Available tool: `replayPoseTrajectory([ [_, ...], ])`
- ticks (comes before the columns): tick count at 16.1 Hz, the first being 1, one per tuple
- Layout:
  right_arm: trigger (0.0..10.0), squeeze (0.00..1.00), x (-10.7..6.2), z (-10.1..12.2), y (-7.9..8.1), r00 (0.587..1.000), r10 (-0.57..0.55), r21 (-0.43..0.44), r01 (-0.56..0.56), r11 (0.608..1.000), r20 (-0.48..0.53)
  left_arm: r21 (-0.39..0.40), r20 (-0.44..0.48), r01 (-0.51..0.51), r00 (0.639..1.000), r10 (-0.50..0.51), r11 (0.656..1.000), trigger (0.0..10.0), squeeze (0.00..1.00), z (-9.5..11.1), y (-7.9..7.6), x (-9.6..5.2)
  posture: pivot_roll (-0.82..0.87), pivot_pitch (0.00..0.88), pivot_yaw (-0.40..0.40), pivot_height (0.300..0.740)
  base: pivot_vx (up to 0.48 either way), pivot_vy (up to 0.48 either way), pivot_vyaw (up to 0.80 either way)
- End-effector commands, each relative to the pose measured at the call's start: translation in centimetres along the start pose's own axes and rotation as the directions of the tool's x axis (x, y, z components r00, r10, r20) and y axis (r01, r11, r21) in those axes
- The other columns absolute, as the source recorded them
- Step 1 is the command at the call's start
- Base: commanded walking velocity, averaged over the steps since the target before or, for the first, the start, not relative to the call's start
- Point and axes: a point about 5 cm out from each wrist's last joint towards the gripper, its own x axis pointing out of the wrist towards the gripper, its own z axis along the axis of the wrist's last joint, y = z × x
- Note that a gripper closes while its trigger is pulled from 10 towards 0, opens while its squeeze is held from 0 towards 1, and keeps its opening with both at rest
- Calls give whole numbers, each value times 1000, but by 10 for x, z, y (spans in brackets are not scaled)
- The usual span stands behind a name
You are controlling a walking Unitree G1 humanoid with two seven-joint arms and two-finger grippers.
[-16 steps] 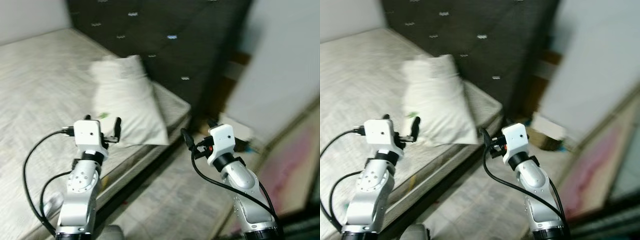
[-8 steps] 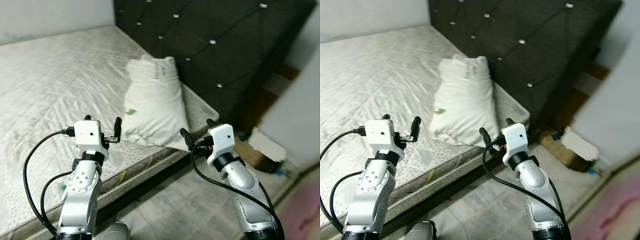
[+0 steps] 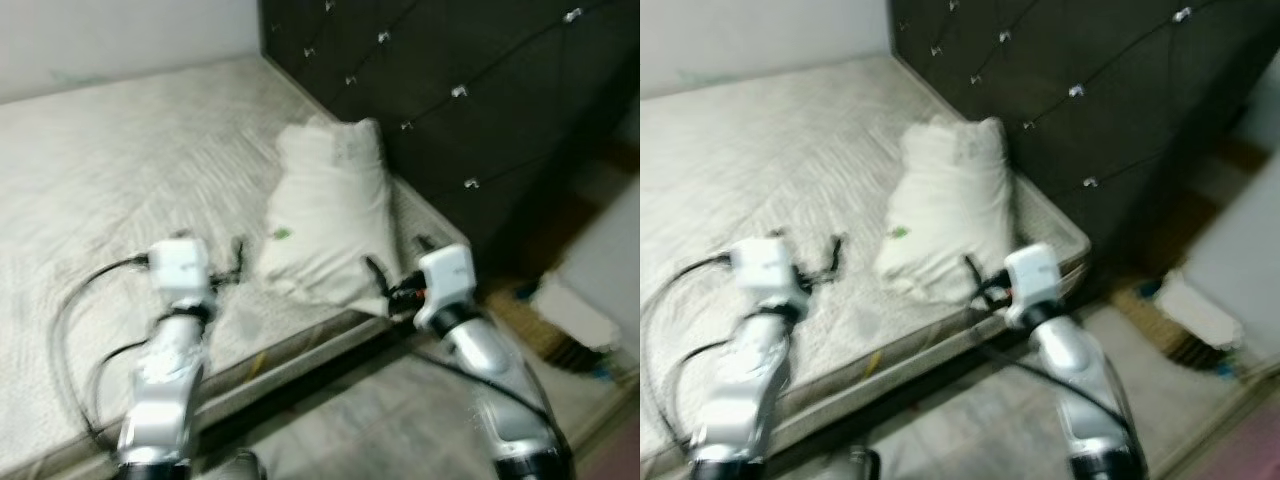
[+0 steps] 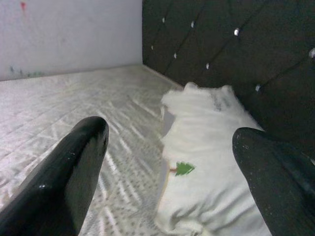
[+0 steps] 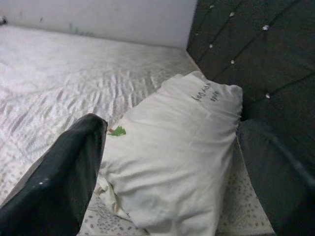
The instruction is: Clean up the room
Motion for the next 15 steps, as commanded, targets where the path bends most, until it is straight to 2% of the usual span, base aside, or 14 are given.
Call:
replayPoseTrajectory([
  [1, 10000, 0, 5, 4, 6, 1000, 18, 9, -19, 1000, 19, 24, -14, -38, 999, 38, 999, 10000, 0, -2, 11, -2, 36, 0, -87, 740, 0, 0, 800],
  [10, 10000, 0, 15, 8, 3, 999, 13, -4, -13, 1000, 39, 35, 1, -86, 996, 86, 996, 10000, 0, -1, 17, 5, 38, 0, -76, 740, 0, 0, 800],
  [15, 10000, 0, 17, 8, 3, 999, 12, -4, -12, 1000, 46, 32, 1, -70, 998, 70, 997, 10000, 0, -1, 16, 6, 35, 0, -77, 740, 0, 0, 800],
])
